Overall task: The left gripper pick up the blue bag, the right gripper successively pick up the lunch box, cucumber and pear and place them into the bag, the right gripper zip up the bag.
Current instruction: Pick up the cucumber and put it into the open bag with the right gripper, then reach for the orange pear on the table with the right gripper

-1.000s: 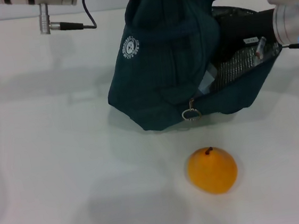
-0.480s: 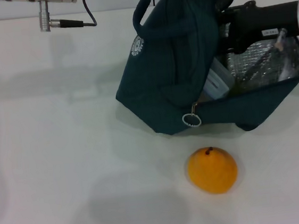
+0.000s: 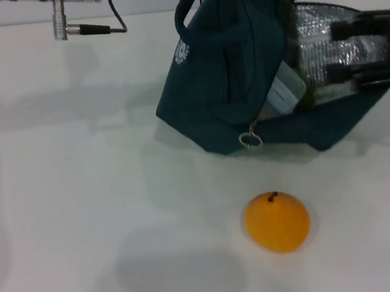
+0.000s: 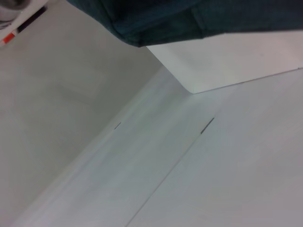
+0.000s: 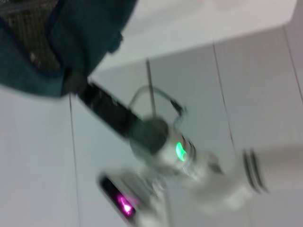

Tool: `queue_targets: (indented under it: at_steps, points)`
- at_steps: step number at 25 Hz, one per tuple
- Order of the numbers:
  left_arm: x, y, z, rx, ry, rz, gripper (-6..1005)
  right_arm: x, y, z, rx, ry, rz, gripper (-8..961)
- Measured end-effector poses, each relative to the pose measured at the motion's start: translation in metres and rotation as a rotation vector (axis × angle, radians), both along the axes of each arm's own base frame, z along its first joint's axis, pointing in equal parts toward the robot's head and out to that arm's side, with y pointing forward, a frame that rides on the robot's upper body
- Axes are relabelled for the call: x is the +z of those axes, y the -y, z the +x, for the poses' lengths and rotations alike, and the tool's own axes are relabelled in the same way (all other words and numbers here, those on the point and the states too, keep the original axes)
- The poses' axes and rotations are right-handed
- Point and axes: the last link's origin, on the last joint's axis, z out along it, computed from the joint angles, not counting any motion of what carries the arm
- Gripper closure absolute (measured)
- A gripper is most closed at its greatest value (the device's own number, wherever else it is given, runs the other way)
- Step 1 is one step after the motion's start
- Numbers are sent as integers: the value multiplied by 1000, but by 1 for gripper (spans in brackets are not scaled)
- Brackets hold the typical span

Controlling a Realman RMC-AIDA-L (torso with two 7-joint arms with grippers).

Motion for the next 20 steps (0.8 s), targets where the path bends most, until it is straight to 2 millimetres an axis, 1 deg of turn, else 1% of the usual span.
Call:
queue_targets:
  at_steps: [3,5,6,9,14,16,20]
  points:
    - [-1,-2,0,0,-3,16,948,22,20,17,44,-81,24,170]
    - [-2,-3,0,1,-4,29,948,25,32,25,80,-103,-8,170]
    - [-2,-5,0,1,-6,39,948,22,38,28,97,-112,-39,170]
    - [-4,-7,-2,5,-9,59,948,9,44,33,124,-105,-95,171]
    - [-5,-8,-4,12,-7,62,948,-32,49,32,162,-36,-171,172]
    - [-3,-8,-5,12,-5,67,949,-48,48,31,172,15,-196,172]
    - [-2,-8,-7,13,-3,72,949,-70,43,27,188,102,-217,173]
